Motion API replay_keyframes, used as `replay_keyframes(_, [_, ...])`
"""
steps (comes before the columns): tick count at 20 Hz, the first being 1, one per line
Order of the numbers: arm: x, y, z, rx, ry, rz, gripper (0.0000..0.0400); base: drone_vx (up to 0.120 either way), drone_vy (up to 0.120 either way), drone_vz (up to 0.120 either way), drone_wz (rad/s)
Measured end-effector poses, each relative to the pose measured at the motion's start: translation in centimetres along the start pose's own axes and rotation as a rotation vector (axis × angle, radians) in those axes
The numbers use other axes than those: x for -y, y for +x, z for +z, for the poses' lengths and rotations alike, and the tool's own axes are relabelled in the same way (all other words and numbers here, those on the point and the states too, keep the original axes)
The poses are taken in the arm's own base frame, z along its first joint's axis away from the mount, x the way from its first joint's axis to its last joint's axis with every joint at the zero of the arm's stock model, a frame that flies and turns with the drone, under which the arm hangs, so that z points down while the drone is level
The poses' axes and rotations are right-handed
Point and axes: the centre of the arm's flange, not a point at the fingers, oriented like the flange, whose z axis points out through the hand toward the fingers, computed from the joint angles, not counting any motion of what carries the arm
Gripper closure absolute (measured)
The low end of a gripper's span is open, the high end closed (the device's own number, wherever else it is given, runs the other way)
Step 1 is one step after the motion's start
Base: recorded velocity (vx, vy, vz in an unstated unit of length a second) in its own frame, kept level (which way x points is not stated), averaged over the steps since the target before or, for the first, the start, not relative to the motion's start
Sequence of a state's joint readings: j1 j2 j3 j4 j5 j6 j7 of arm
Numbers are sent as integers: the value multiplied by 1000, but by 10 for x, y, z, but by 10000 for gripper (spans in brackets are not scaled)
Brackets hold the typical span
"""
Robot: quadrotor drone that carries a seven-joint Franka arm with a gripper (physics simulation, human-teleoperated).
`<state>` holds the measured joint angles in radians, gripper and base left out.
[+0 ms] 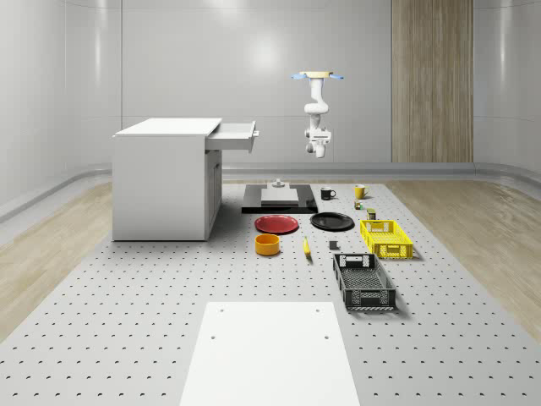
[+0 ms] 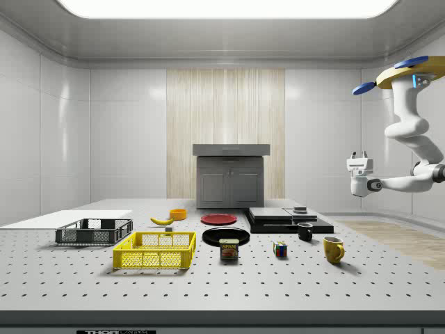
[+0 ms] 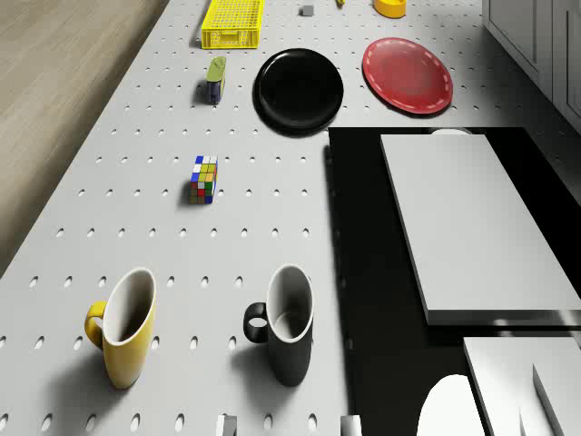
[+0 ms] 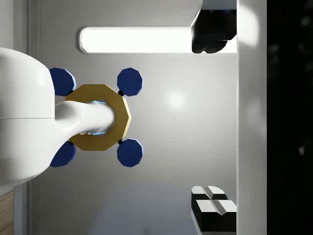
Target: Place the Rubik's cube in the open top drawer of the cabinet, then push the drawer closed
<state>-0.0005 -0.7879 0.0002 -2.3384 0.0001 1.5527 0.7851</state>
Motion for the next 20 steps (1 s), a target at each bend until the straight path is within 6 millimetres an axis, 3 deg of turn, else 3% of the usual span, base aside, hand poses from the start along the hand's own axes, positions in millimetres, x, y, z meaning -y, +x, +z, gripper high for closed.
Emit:
replay_keyframes(10, [-1, -1, -66, -6, 6, 0, 0, 0, 0, 0, 0])
replay_keyframes(20, [0, 0, -90, -11, 11, 0, 0, 0, 0, 0, 0])
